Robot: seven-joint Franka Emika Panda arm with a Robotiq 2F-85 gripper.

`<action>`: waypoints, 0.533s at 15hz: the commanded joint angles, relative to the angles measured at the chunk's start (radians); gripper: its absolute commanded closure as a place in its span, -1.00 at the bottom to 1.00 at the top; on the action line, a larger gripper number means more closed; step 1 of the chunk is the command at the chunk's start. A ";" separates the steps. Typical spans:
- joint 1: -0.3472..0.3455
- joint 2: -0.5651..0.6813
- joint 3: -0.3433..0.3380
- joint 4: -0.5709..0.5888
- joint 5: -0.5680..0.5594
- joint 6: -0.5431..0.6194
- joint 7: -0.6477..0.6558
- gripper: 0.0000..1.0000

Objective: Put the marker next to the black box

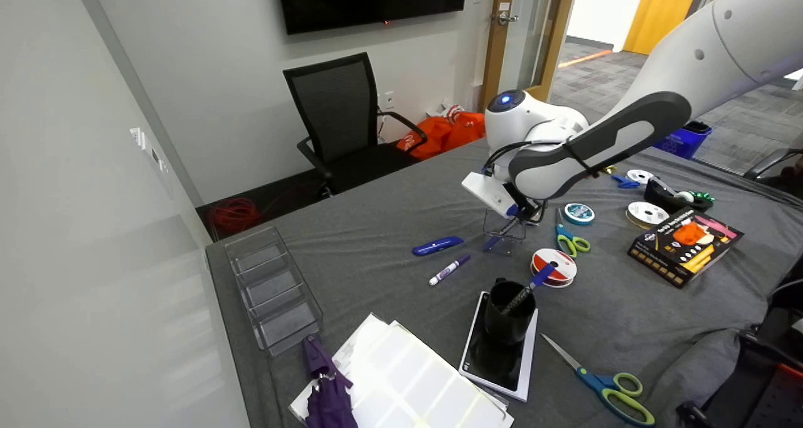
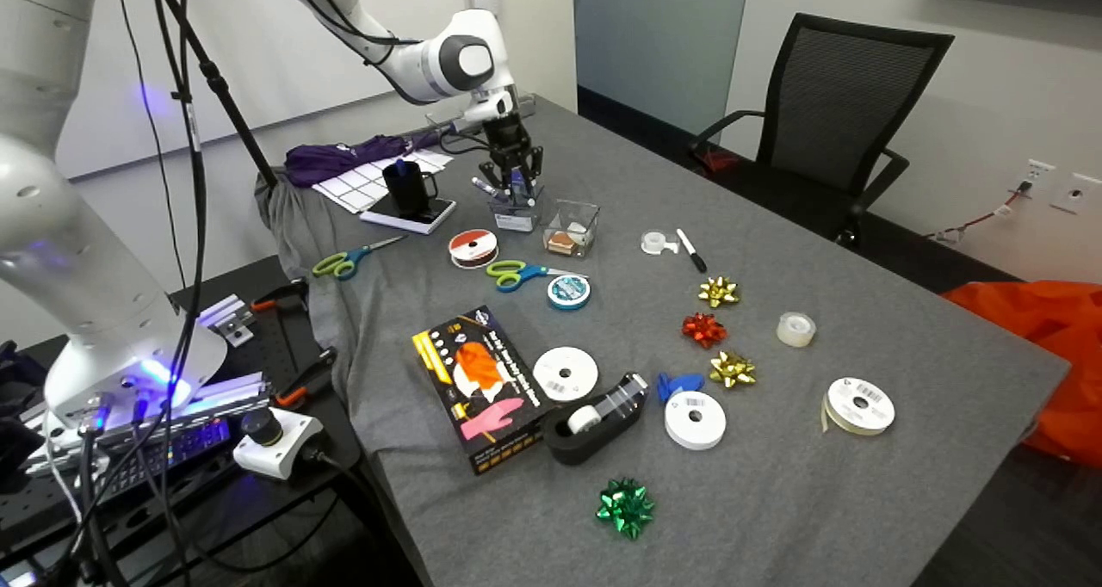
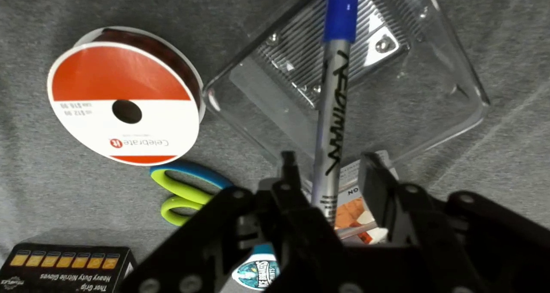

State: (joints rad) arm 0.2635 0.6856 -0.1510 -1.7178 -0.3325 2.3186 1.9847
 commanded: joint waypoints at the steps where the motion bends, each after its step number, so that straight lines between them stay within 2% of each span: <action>1: 0.025 0.033 -0.026 0.027 -0.038 -0.012 0.032 0.31; 2: 0.028 0.036 -0.028 0.028 -0.043 -0.014 0.037 0.55; 3: 0.030 0.039 -0.030 0.029 -0.047 -0.016 0.042 0.54; 5: 0.034 0.043 -0.033 0.032 -0.052 -0.021 0.052 0.70; 8: 0.036 0.055 -0.037 0.052 -0.051 -0.035 0.062 0.61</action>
State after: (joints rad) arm 0.2876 0.7144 -0.1735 -1.7019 -0.3688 2.3149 2.0252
